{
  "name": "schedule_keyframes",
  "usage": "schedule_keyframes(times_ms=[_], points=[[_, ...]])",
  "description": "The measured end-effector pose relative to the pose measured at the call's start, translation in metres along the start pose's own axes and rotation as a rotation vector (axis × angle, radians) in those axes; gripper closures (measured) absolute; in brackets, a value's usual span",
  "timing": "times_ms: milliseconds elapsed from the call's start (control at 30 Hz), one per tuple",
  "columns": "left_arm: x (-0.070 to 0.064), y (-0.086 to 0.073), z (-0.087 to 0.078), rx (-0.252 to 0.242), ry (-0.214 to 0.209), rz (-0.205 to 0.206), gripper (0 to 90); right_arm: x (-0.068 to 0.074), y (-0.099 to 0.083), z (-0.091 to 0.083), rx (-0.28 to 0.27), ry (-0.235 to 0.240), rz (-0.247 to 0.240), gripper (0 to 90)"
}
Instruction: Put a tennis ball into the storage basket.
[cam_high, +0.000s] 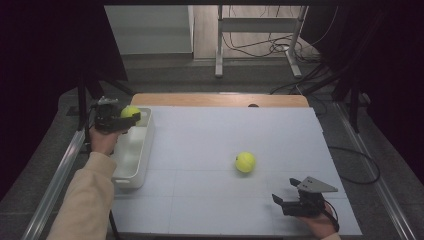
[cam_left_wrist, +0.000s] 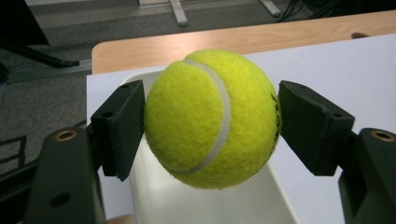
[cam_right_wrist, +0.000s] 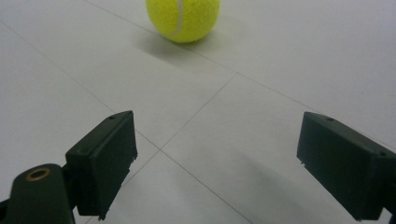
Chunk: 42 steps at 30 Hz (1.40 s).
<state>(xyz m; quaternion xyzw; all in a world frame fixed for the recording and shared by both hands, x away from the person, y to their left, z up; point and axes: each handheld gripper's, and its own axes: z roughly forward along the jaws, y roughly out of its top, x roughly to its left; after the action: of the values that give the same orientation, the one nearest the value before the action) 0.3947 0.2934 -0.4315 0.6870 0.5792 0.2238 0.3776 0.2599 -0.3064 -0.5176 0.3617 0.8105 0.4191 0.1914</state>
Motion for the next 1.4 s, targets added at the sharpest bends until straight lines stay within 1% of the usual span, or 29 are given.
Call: schedule_keyframes(times_ms=[167,300,433,467,500,533,767,833,900,933,1233,1267,1300,1367,1400], points=[[0.002,-0.001,0.005,0.02,0.002,0.001,26.9,0.0,0.0,0.0,0.0,-0.001,0.0,12.6],[0.003,-0.003,0.009,0.057,-0.003,-0.002,26.9,0.0,0.0,0.0,0.002,-0.002,-0.001,12.6],[0.004,-0.004,0.013,0.091,0.0,0.005,26.9,0.0,0.0,-0.001,0.002,-0.005,-0.003,12.7],[0.004,-0.004,0.013,0.091,0.0,0.005,26.9,0.0,0.0,-0.001,0.0,-0.002,-0.002,12.7],[0.003,-0.005,0.015,0.107,0.001,0.008,26.9,0.0,0.0,0.0,0.0,-0.003,-0.002,12.7],[0.003,-0.005,0.016,0.113,-0.001,0.008,26.8,0.0,0.0,0.0,-0.001,0.0,-0.003,12.6],[0.002,-0.007,0.019,0.136,-0.009,-0.002,26.8,0.0,0.0,0.0,0.001,-0.004,-0.004,12.7],[0.003,-0.007,0.019,0.138,-0.008,0.007,26.8,0.0,0.0,0.0,0.0,-0.001,-0.004,12.7],[0.003,-0.007,0.019,0.138,-0.008,0.006,26.8,0.0,0.0,0.0,0.0,0.0,-0.005,12.7],[0.002,-0.007,0.019,0.136,-0.011,-0.002,26.8,0.0,0.0,0.0,0.001,0.0,-0.005,12.7],[0.002,-0.006,0.018,0.129,-0.009,-0.001,26.3,0.0,0.0,-0.001,0.003,-0.006,-0.006,12.7],[0.002,-0.006,0.017,0.118,-0.006,0.001,24.7,0.0,0.0,-0.001,0.003,-0.007,-0.006,12.7],[0.002,-0.005,0.017,0.111,-0.011,-0.007,21.2,0.0,0.0,-0.001,0.003,-0.007,-0.006,12.7],[0.001,-0.004,0.015,0.101,-0.016,-0.01,16.7,0.0,0.0,0.0,0.001,-0.003,-0.005,12.7],[0.0,-0.003,0.014,0.101,-0.015,-0.003,14.9,0.0,0.0,0.0,0.001,-0.002,-0.006,12.7]])
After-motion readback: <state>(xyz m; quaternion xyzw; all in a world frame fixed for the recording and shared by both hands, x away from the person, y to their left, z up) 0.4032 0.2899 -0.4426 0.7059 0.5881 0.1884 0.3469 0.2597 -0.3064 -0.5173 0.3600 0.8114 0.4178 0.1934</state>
